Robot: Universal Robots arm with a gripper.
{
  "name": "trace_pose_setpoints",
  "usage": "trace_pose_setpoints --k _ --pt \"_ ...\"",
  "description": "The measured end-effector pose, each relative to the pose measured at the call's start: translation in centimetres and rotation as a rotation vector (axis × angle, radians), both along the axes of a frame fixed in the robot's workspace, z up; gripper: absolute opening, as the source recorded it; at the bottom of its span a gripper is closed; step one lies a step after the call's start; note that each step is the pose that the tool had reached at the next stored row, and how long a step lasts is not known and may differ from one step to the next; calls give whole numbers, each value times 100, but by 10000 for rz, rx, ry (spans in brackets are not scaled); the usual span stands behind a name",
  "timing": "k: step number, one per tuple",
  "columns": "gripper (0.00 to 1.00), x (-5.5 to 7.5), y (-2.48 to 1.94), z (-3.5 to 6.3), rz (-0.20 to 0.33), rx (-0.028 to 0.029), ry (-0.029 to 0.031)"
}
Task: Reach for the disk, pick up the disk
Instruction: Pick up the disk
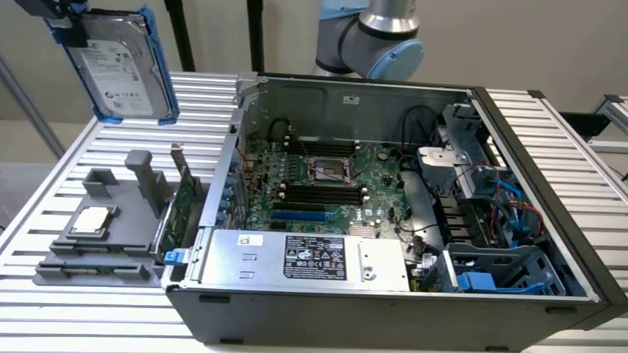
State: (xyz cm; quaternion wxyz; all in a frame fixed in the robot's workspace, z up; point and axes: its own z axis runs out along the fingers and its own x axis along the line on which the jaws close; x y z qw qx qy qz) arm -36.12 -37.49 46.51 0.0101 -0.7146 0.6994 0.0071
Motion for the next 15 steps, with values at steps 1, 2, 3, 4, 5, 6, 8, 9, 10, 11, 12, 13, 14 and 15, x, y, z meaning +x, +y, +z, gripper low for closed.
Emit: trace_pose_setpoints --k 1,2,3,4,5,6,8,9,10,11,12,13,14,15 --pt "33 49 -8 49 -1 6 0" --pt "33 93 -16 94 -1 9 2" --pt "33 140 -25 136 -1 13 2" --pt "33 182 -35 172 -1 14 3" --pt "33 227 -46 207 0 14 5" --pt "33 275 -56 240 -1 15 6" --pt "33 365 -76 285 -2 19 6" --pt "33 411 -87 301 0 21 6" --pt "33 456 -97 317 0 20 9" --pt "33 502 -107 330 -1 20 10" --pt "33 549 -117 341 -1 22 10" --pt "33 591 -127 349 0 22 10" --pt "33 636 -138 357 0 22 11" --pt "33 682 -148 363 -1 24 10"
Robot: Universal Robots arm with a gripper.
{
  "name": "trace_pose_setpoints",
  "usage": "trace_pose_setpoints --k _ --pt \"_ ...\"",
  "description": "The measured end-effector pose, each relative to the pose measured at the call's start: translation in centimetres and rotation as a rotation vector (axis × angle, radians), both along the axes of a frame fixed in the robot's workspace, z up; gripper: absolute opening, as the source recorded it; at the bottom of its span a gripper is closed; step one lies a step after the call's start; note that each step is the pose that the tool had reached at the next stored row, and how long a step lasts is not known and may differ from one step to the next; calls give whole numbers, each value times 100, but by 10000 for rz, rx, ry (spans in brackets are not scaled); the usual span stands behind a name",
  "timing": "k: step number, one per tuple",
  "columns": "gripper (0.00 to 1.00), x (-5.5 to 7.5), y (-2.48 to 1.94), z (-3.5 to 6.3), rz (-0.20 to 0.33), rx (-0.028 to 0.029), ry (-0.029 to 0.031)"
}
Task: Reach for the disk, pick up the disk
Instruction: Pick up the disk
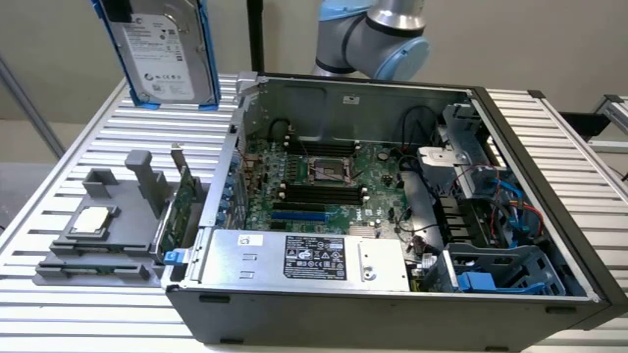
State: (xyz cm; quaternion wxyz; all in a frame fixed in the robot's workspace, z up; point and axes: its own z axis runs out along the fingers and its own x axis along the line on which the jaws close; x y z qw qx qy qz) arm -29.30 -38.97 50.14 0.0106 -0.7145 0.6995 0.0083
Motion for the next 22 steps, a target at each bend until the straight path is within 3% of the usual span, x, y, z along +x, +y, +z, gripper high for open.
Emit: trace_pose_setpoints --k 22 --pt "33 979 -249 37 1 14 2"
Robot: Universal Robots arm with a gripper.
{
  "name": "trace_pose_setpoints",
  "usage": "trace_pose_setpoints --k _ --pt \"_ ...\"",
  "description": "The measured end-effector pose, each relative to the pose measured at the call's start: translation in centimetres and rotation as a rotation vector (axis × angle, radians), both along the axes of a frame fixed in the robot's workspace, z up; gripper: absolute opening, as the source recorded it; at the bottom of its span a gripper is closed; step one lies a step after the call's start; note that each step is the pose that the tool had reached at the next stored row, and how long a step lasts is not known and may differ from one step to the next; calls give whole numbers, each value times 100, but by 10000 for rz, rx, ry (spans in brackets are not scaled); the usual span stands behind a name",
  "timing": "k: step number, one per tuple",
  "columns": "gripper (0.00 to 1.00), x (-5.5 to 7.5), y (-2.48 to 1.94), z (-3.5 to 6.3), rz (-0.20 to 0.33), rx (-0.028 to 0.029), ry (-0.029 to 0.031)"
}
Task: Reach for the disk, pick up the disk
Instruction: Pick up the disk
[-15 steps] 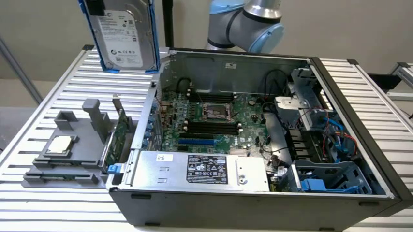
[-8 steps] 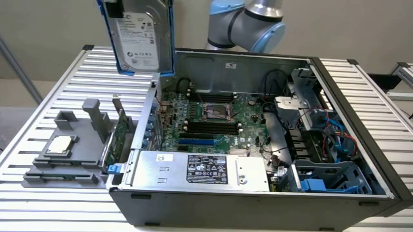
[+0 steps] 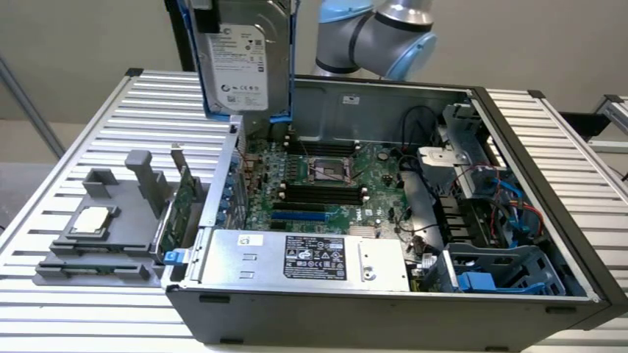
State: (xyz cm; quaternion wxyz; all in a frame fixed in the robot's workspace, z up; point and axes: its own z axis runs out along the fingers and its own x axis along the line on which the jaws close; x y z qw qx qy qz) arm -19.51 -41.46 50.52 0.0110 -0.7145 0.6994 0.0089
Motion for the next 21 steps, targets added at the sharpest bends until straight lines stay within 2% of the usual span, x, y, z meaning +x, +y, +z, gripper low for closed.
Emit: trace_pose_setpoints --k 6,21 --pt "33 215 -95 0 0 1 -1" --pt "33 779 -391 -23 -1 1 -1"
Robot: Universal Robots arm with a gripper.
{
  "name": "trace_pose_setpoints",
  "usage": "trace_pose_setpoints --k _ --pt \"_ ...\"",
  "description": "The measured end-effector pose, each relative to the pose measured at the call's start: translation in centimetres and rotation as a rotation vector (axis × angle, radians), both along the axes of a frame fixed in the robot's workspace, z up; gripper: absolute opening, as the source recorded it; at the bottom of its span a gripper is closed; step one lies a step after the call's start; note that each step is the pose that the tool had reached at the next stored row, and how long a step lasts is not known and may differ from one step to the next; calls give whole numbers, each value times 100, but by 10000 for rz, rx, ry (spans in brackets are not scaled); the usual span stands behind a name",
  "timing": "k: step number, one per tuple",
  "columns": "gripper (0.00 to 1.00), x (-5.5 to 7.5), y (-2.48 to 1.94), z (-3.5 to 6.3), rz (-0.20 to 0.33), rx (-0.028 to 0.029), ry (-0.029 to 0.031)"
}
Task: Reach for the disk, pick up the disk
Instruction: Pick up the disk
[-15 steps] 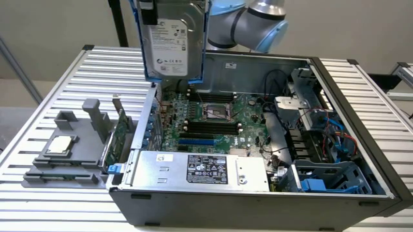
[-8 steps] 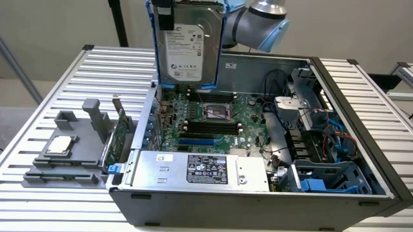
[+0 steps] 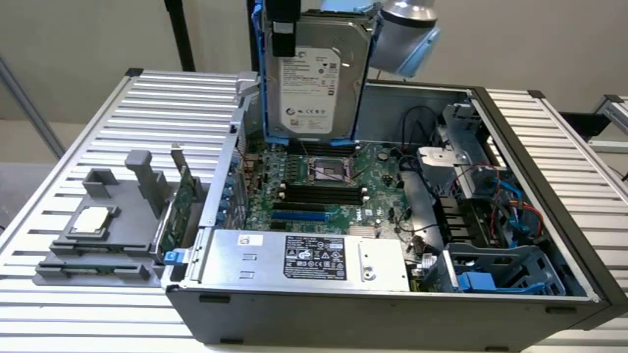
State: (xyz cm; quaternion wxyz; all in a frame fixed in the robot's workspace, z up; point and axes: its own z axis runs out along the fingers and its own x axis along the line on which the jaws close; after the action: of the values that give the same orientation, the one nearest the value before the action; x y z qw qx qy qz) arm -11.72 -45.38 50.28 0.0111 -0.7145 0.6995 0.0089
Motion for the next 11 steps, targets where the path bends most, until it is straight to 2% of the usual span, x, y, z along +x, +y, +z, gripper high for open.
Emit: trace_pose_setpoints --k 11 --pt "33 415 -218 -25 0 0 0"
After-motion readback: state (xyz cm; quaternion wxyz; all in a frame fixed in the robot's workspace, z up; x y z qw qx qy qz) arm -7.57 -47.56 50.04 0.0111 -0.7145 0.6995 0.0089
